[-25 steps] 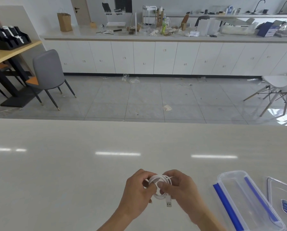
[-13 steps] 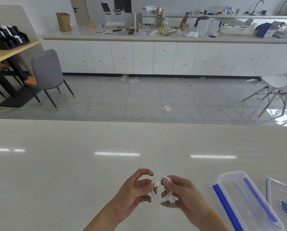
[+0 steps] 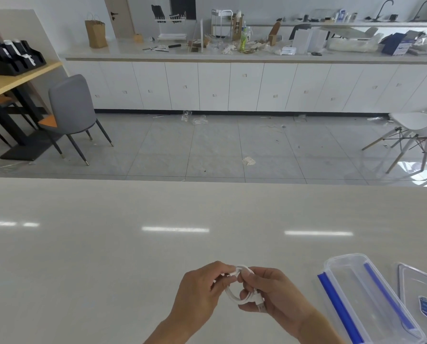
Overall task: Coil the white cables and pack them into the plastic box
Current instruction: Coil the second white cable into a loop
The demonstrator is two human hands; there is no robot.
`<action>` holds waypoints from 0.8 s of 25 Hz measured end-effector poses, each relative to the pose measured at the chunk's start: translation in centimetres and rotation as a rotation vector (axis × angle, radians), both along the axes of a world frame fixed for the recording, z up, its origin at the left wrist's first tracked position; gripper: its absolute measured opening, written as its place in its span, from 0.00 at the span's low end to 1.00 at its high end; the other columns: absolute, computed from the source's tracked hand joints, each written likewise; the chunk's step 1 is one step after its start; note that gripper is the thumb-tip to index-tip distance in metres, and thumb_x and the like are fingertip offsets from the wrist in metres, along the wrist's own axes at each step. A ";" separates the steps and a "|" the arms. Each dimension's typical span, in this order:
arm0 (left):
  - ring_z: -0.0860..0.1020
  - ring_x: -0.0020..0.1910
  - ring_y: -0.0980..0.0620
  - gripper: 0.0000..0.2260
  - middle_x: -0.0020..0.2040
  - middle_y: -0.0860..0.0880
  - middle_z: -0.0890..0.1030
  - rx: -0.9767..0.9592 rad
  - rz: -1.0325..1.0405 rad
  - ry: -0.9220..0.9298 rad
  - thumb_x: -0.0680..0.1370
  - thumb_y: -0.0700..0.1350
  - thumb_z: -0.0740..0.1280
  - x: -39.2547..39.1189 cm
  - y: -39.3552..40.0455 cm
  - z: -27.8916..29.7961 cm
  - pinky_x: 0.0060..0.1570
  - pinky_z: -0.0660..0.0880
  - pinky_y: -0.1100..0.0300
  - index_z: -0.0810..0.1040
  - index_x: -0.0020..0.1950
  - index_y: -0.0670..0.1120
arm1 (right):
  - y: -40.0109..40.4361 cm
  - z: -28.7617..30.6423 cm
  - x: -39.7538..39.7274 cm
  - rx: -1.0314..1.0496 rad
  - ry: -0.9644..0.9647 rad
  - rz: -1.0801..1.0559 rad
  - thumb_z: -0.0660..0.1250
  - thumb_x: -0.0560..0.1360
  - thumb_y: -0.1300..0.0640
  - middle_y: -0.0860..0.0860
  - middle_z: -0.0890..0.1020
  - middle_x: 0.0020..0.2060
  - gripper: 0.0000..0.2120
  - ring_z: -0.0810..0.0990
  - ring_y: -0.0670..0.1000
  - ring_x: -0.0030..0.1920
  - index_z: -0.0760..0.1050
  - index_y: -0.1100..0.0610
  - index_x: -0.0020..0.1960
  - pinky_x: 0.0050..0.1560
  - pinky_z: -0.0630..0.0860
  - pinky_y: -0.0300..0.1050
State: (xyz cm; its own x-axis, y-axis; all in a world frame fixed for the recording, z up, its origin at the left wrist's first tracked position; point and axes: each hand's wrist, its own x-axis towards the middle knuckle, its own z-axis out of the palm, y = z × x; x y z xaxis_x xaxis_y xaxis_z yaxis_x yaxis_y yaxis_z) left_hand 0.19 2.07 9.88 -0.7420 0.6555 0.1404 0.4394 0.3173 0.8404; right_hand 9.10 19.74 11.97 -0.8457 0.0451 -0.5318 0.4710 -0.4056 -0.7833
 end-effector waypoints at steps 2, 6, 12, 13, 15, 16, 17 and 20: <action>0.84 0.43 0.58 0.06 0.46 0.62 0.85 0.073 0.046 -0.111 0.79 0.56 0.66 0.3 0.1 -0.1 0.42 0.80 0.66 0.79 0.53 0.57 | -0.2 -0.1 0.1 0.055 0.006 -0.013 0.74 0.71 0.50 0.54 0.78 0.34 0.14 0.81 0.50 0.36 0.84 0.62 0.45 0.47 0.83 0.53; 0.86 0.41 0.44 0.07 0.43 0.46 0.87 0.257 0.187 -0.496 0.83 0.41 0.64 0.5 0.5 -0.1 0.40 0.84 0.53 0.79 0.47 0.47 | -0.5 -0.4 0.3 0.099 0.013 -0.086 0.75 0.68 0.48 0.55 0.81 0.33 0.14 0.81 0.52 0.36 0.86 0.59 0.44 0.45 0.83 0.51; 0.85 0.44 0.40 0.08 0.46 0.41 0.86 0.289 0.268 -0.767 0.83 0.43 0.62 0.8 0.8 -0.3 0.41 0.83 0.51 0.79 0.49 0.44 | -1.4 -1.0 0.6 0.184 0.026 -0.157 0.71 0.76 0.54 0.55 0.82 0.34 0.09 0.83 0.51 0.37 0.86 0.59 0.44 0.42 0.83 0.47; 0.86 0.44 0.41 0.07 0.45 0.42 0.86 0.276 0.248 -0.743 0.83 0.43 0.62 0.8 0.6 -0.4 0.41 0.83 0.52 0.80 0.49 0.46 | -1.5 -1.2 0.7 0.171 0.021 -0.163 0.71 0.77 0.55 0.56 0.82 0.35 0.09 0.83 0.52 0.38 0.86 0.60 0.44 0.43 0.83 0.47; 0.86 0.43 0.43 0.07 0.45 0.44 0.86 0.258 0.206 -0.721 0.83 0.44 0.63 0.7 0.1 -0.3 0.40 0.82 0.55 0.80 0.49 0.51 | -1.7 -1.5 1.2 0.120 0.012 -0.156 0.70 0.78 0.57 0.56 0.82 0.37 0.09 0.82 0.52 0.40 0.85 0.62 0.47 0.43 0.82 0.47; 0.86 0.44 0.44 0.07 0.45 0.44 0.87 0.249 0.193 -0.724 0.83 0.44 0.63 0.6 -0.2 -0.4 0.40 0.82 0.55 0.80 0.49 0.52 | -1.8 -1.7 1.4 0.108 0.009 -0.154 0.70 0.78 0.58 0.56 0.83 0.37 0.08 0.82 0.52 0.40 0.85 0.62 0.48 0.43 0.82 0.47; 0.86 0.44 0.44 0.08 0.45 0.44 0.87 0.237 0.184 -0.731 0.83 0.44 0.62 0.5 -0.4 -0.5 0.39 0.82 0.56 0.80 0.50 0.53 | -2.0 -1.9 1.5 0.117 0.006 -0.159 0.70 0.78 0.59 0.57 0.83 0.38 0.08 0.82 0.52 0.40 0.85 0.63 0.48 0.43 0.82 0.46; 0.85 0.43 0.44 0.10 0.45 0.44 0.86 0.212 0.155 -0.763 0.83 0.42 0.62 0.5 -1.0 -1.1 0.38 0.81 0.56 0.81 0.49 0.52 | -3.2 -2.6 1.8 0.238 -0.028 -0.220 0.69 0.78 0.60 0.61 0.85 0.40 0.07 0.84 0.52 0.41 0.86 0.60 0.46 0.43 0.84 0.46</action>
State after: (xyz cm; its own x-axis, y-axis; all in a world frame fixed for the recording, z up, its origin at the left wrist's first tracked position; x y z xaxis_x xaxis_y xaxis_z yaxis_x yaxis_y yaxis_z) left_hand 0.71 1.07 8.80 -0.7639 0.5534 -0.3318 -0.3156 0.1281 0.9402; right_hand 10.87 16.56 9.42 -0.7871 0.3511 -0.5071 0.4150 -0.3067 -0.8565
